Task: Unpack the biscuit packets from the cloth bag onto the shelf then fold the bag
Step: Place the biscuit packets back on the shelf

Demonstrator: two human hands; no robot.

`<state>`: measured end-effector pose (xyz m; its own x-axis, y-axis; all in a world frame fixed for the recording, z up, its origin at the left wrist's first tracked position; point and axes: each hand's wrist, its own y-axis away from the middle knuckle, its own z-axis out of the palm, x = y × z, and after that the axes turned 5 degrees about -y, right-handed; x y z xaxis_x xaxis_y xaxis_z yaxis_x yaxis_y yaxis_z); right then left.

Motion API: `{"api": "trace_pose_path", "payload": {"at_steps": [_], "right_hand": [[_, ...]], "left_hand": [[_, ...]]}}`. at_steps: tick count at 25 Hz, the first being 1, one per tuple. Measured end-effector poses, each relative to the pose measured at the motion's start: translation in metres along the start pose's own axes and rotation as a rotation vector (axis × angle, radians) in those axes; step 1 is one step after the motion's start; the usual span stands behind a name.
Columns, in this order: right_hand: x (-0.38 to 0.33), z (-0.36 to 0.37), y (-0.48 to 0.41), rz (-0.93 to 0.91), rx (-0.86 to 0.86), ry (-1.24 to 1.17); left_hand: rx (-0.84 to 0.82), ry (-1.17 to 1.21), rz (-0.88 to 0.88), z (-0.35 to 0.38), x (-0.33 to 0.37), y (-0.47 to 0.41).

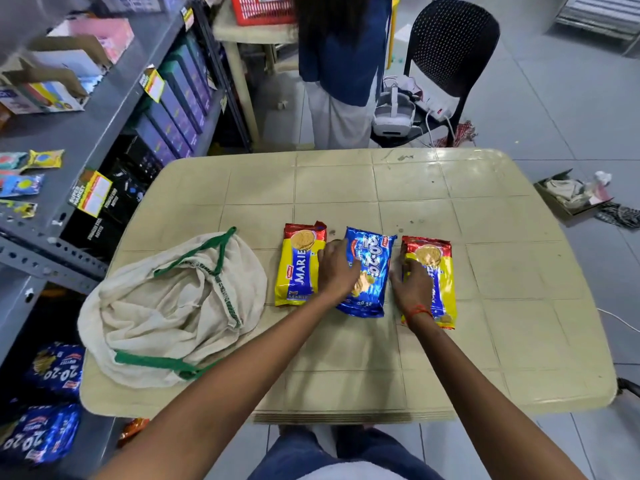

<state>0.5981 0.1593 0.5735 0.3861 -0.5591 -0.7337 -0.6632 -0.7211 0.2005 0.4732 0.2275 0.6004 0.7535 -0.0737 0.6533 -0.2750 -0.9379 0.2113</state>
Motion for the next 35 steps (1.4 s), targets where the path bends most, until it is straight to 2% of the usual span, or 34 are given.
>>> {"api": "trace_pose_path", "payload": {"at_steps": [1, 2, 4, 6, 8, 11, 14, 17, 21, 23, 25, 28, 32, 35], "right_hand": [[0.009, -0.009, -0.005, 0.003, 0.075, 0.048], [0.018, -0.02, -0.009, 0.044, 0.125, 0.089], [0.04, -0.037, -0.02, 0.186, 0.115, 0.111], [0.058, -0.044, -0.032, 0.314, -0.01, 0.017], [0.065, -0.047, -0.037, 0.344, -0.109, -0.11], [0.071, -0.053, -0.038, 0.325, -0.08, -0.245], [0.051, -0.065, -0.028, 0.255, -0.005, -0.392], [0.011, -0.068, -0.02, 0.145, 0.04, -0.549], [-0.055, -0.026, 0.003, 0.001, -0.101, -0.571], [-0.077, 0.009, 0.015, -0.03, -0.205, -0.533], [-0.087, 0.043, 0.026, -0.027, -0.293, -0.467], [-0.099, 0.076, 0.044, -0.003, -0.359, -0.342], [-0.11, 0.089, 0.047, 0.038, -0.347, -0.261], [-0.109, 0.086, 0.047, 0.063, -0.387, -0.29]], "left_hand": [[0.016, -0.027, 0.096, 0.007, 0.012, 0.004], [-0.043, -0.007, 0.18, 0.017, 0.025, 0.009], [-0.301, -0.015, 0.239, 0.042, 0.045, 0.015], [-0.514, -0.087, 0.193, 0.06, 0.056, 0.02], [-0.645, -0.02, 0.105, 0.067, 0.058, 0.024], [-0.731, 0.19, -0.018, 0.067, 0.063, 0.024], [-0.593, 0.3, 0.004, 0.061, 0.067, 0.025], [-0.293, 0.351, 0.062, 0.042, 0.072, 0.027], [0.092, 0.394, -0.032, -0.005, 0.035, 0.022], [0.215, 0.338, -0.095, -0.025, 0.0, 0.022], [0.26, 0.283, -0.15, -0.04, -0.034, 0.022], [0.204, 0.215, -0.211, -0.052, -0.074, 0.019], [0.118, 0.236, -0.206, -0.058, -0.092, 0.008], [0.083, 0.194, -0.266, -0.06, -0.088, 0.01]]}}
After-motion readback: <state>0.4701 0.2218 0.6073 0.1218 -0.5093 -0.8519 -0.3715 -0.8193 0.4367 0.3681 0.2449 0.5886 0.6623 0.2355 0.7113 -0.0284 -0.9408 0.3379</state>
